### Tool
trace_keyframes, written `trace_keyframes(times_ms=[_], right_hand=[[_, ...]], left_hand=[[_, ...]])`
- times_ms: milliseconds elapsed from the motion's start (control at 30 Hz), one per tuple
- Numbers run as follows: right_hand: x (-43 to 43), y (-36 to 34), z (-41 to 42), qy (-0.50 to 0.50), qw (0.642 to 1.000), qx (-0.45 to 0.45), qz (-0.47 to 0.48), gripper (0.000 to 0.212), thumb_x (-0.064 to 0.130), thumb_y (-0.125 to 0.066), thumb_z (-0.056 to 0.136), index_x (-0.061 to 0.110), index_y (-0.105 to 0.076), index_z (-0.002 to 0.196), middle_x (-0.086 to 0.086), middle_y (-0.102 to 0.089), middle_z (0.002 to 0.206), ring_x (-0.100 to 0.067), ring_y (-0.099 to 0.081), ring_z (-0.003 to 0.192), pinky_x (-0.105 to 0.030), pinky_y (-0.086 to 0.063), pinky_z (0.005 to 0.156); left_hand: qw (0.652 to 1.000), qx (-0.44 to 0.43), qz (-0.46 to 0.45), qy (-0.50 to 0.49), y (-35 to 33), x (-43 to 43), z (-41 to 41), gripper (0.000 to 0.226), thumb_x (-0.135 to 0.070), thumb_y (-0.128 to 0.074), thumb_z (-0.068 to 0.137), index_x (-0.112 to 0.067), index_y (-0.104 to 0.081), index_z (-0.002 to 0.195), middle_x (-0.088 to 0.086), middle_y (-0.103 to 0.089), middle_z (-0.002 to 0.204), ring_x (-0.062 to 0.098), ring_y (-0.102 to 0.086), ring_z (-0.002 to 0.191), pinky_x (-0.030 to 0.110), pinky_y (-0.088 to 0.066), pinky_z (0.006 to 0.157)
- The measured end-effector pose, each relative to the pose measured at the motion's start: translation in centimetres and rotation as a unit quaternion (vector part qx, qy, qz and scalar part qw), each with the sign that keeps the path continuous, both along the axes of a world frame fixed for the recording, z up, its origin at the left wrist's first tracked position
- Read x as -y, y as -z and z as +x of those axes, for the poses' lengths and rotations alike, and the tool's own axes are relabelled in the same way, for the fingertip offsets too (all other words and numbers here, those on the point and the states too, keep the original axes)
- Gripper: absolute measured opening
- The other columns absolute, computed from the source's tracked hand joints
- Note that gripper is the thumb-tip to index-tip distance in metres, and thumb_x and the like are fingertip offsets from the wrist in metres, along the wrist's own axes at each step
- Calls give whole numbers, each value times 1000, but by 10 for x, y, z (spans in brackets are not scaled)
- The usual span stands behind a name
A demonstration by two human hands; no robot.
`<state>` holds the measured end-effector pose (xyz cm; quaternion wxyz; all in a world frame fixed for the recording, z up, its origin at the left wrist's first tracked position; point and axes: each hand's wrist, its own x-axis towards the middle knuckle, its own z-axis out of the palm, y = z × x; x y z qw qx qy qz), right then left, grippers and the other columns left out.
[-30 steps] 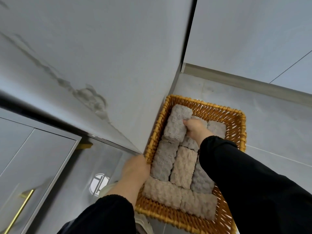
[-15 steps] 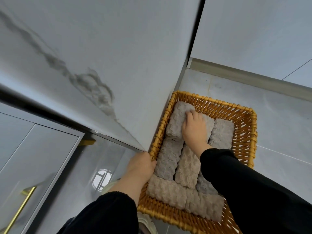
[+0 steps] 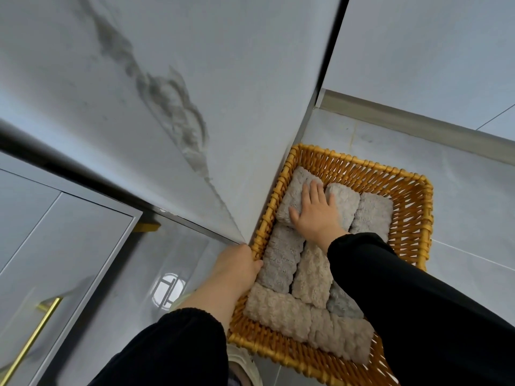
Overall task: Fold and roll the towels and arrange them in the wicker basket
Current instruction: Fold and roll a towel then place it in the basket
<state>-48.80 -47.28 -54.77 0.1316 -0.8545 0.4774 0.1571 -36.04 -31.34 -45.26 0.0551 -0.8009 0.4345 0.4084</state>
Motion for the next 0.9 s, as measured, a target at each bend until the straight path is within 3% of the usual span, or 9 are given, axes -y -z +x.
trace_keyframes(times_ms=[167,267,467,567,767,833,900], right_hand=[[3,-11,9,-24,997,-78,-4,75,54,-14,97,8,8,151,-17,10,159,-30,7,147,-50,-1,119],[4,-19,14,-15,995,-99,12,75,55,-16,97,9,9,151,-16,12,159,-30,7,147,-50,-2,119],[-7,-39,6,47,999,-3,17,79,53,-31,95,12,3,153,-16,8,159,-30,0,147,-49,-6,118],[-15,-50,-2,49,998,38,7,79,51,-36,93,12,0,153,-14,5,160,-29,-1,147,-47,-6,117],[-38,-78,-17,44,998,45,30,77,48,-38,95,12,-2,153,-12,6,160,-27,0,148,-46,-7,118],[-46,-91,-22,41,997,51,33,77,48,-39,96,12,-2,153,-11,7,160,-27,1,148,-46,-8,118],[-53,-106,-24,43,996,71,34,77,47,-40,96,12,-2,152,-10,6,160,-26,1,148,-45,-7,119]], left_hand=[[1000,-11,5,-9,2,1,1,37,-37,-48,98,-19,-38,67,-3,-42,72,16,-47,76,25,-35,63],[1000,-6,-6,-9,0,0,1,38,-38,-48,98,-19,-36,67,-3,-41,72,13,-44,70,25,-30,54],[999,-3,-33,-23,-6,-6,-2,32,-36,-43,99,-18,-43,73,-4,-44,72,14,-48,73,23,-29,51],[998,9,-50,-43,-16,-3,-4,34,-30,-40,99,-18,-41,67,-4,-45,68,10,-45,62,22,-27,47],[998,-11,-13,-57,-48,1,-15,35,-22,-42,97,-19,-35,64,-4,-40,66,9,-40,58,21,-25,45],[999,-27,-6,-41,-64,3,-17,20,-24,-42,98,-17,-52,81,-2,-52,84,13,-47,77,21,-38,57],[999,-41,-14,-24,-85,5,-20,31,-27,-43,99,-10,-54,122,7,-56,121,17,-50,101,27,-43,83]])
